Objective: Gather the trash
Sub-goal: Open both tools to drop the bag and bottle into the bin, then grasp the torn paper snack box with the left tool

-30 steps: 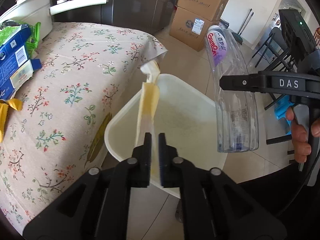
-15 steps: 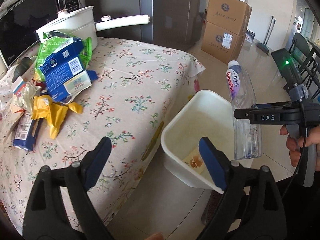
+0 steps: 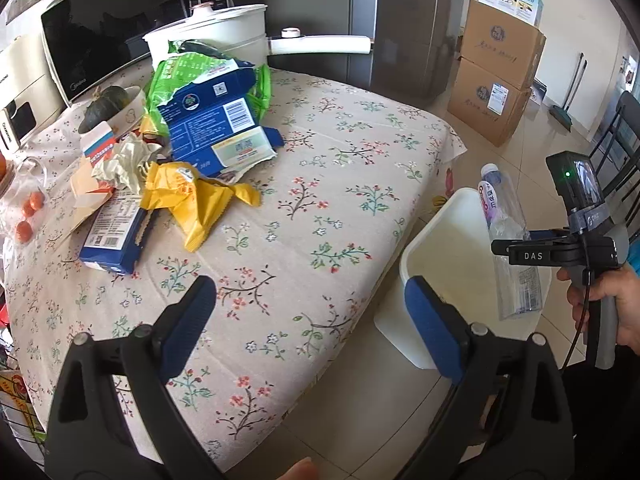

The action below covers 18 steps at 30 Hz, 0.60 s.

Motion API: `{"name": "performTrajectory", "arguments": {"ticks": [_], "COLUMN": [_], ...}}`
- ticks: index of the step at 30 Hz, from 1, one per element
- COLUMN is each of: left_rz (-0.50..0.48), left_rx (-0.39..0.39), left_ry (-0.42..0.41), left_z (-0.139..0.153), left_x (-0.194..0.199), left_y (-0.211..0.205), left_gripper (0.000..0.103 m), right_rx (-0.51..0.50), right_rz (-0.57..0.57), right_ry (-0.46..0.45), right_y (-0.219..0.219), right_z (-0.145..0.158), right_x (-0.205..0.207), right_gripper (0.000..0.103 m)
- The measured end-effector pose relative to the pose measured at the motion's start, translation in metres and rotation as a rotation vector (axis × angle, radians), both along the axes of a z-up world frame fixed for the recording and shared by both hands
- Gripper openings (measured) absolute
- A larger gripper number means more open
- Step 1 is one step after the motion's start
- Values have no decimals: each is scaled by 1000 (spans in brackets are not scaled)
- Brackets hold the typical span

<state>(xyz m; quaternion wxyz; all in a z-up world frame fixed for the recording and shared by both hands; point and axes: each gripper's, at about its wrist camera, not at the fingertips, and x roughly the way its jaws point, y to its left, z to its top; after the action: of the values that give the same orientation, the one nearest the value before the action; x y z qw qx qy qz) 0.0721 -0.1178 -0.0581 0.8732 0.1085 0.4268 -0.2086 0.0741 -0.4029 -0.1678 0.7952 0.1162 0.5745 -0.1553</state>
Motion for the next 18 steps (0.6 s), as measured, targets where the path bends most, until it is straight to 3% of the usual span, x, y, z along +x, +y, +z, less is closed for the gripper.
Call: {"name": "performTrajectory", "arguments": {"ticks": [3, 11, 18], "left_rz": [26, 97, 170], "left_rx": [0, -17, -12], "left_ry": [-1, 26, 23], "left_z": [2, 4, 11], "left_x": [4, 18, 36], "left_y": [12, 43, 75], "left_gripper": [95, 95, 95], "right_rx": [-8, -11, 23], "right_rz": [3, 64, 120], "right_ry": [-14, -70, -176], "right_y": [3, 27, 59], "right_z": [6, 36, 71], "right_x": [3, 9, 20], "right_gripper": [84, 85, 85]}}
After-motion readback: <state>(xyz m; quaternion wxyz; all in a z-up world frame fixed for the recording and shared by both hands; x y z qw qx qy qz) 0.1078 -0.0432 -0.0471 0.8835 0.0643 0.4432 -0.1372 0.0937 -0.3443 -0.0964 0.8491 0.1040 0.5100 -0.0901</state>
